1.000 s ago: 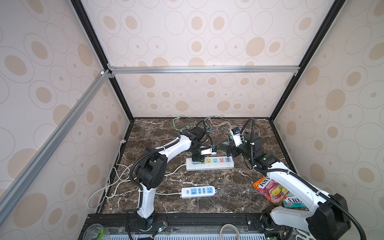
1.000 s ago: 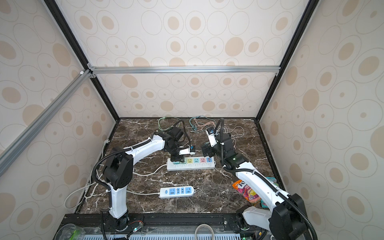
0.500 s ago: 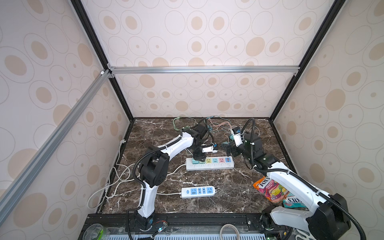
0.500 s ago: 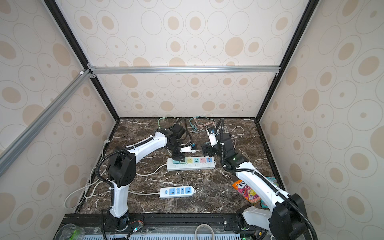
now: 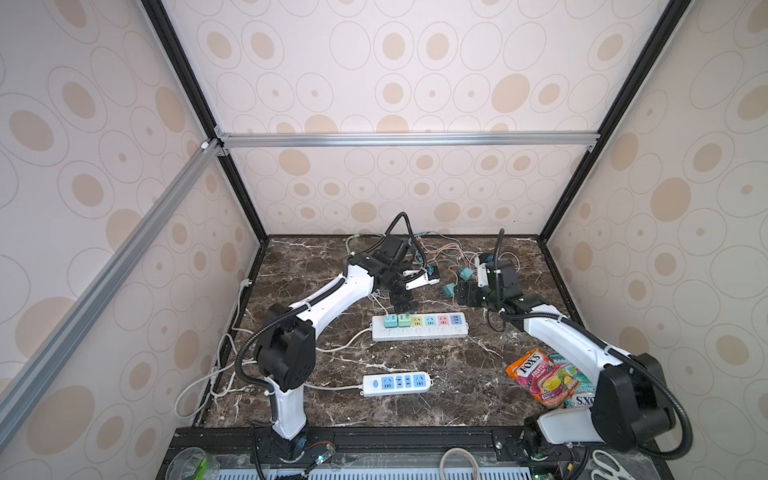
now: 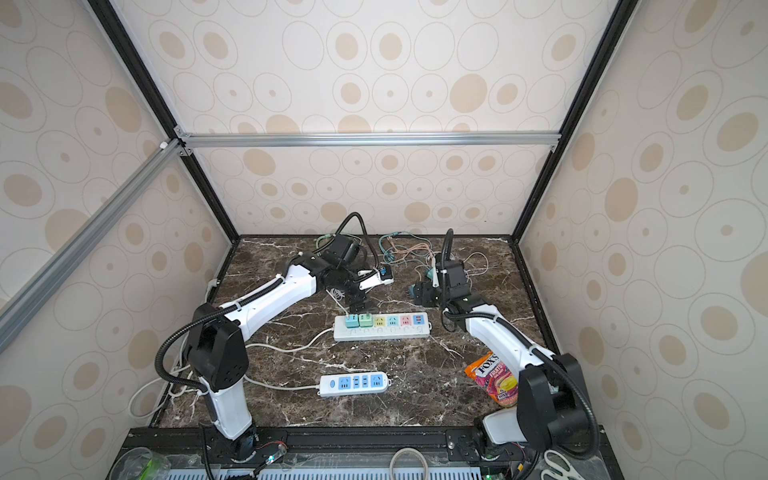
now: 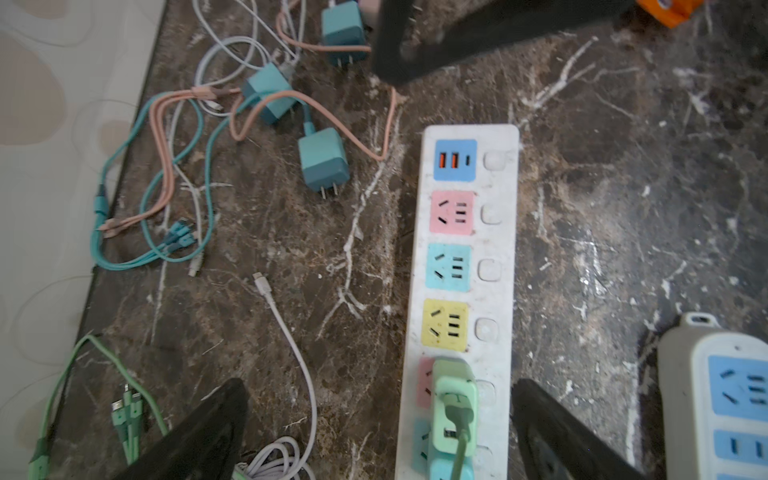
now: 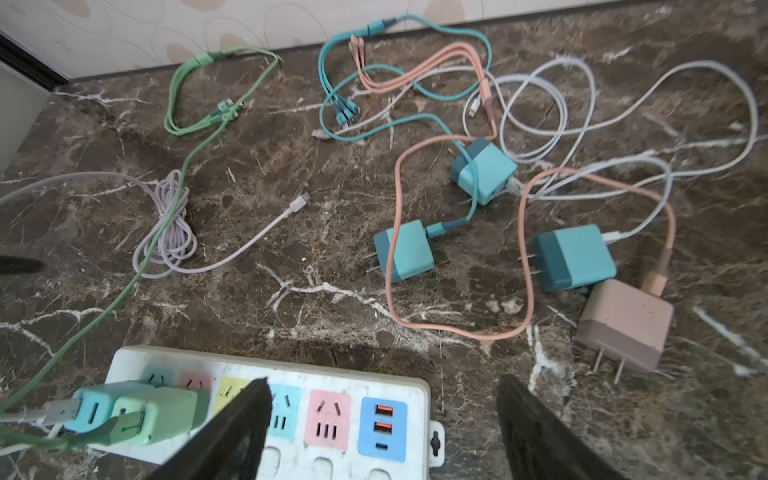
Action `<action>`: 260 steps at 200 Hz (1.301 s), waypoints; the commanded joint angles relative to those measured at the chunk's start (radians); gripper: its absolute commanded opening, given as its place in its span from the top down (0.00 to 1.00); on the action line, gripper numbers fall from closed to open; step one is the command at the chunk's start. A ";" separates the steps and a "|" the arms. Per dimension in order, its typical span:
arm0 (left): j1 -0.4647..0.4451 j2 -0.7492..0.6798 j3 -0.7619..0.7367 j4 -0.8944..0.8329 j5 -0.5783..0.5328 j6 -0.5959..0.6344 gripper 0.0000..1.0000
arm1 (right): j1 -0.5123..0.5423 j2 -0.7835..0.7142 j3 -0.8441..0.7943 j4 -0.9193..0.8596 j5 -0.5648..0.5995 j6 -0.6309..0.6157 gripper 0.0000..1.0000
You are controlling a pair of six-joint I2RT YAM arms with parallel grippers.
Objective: Insert the plug
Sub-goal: 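Open the left gripper and lift it off the plugged charger while right arm rises, then move the right gripper over the pink charger in the cable pile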
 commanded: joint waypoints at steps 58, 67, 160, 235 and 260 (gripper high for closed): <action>0.007 -0.257 -0.311 0.622 -0.159 -0.382 0.02 | 0.001 0.383 0.243 0.010 0.055 0.043 0.28; 0.007 -0.287 -0.359 0.699 -0.193 -0.426 0.02 | 0.001 0.418 0.266 0.022 0.061 0.045 0.34; 0.007 -0.272 -0.434 0.747 -0.325 -0.588 0.02 | -0.053 0.382 0.371 0.075 0.105 0.059 0.97; 0.007 -0.270 -0.409 0.640 -0.378 -0.615 0.02 | -0.217 0.529 0.620 -0.001 0.077 0.131 0.97; 0.007 -0.282 -0.429 0.650 -0.372 -0.616 0.02 | -0.248 0.497 0.628 -0.003 0.031 0.118 0.91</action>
